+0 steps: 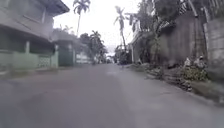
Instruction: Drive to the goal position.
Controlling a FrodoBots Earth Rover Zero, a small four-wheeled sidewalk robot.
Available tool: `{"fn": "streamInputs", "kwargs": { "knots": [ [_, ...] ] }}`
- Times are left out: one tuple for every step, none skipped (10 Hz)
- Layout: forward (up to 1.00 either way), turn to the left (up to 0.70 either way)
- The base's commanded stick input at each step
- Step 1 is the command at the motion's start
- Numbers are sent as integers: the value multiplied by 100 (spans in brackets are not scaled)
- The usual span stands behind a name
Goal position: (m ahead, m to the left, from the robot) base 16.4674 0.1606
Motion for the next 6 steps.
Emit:
{"fn": "streamInputs", "kwargs": {
  "knots": [
    [100, 0],
    [100, 0],
    [100, -10],
    [100, -40],
    [100, -37],
    [100, -10]
  ]
}}
